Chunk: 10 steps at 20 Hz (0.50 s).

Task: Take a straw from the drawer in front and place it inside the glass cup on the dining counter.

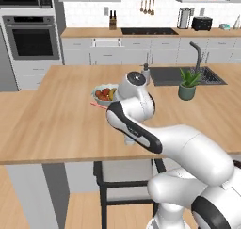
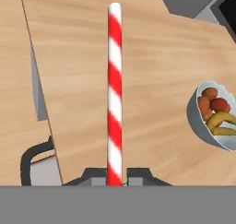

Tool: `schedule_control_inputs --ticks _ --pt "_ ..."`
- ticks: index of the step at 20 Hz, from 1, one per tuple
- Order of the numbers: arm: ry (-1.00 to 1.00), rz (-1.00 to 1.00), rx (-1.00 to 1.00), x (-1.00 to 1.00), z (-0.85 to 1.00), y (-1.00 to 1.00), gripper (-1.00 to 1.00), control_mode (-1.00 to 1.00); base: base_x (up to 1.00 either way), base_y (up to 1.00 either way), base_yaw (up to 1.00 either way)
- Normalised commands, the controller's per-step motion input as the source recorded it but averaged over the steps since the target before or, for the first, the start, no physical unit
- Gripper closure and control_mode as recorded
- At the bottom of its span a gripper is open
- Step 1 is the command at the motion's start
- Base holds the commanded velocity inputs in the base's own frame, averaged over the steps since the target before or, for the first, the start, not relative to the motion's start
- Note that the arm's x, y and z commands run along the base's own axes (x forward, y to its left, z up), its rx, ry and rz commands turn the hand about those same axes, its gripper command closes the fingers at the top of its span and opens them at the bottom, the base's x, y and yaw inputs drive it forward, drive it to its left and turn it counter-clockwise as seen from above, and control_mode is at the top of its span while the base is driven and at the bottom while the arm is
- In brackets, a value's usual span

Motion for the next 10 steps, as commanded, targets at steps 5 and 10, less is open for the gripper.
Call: schedule_control_inputs --ticks 5,10 --pt "-0.29 0.35 0.1 0.13 0.08 -0.27 1.0 -1.0 0.0 0.0 0.0" --pt "-0.2 0.38 0.14 0.03 0.03 -0.2 1.0 -1.0 0.0 0.0 0.0"
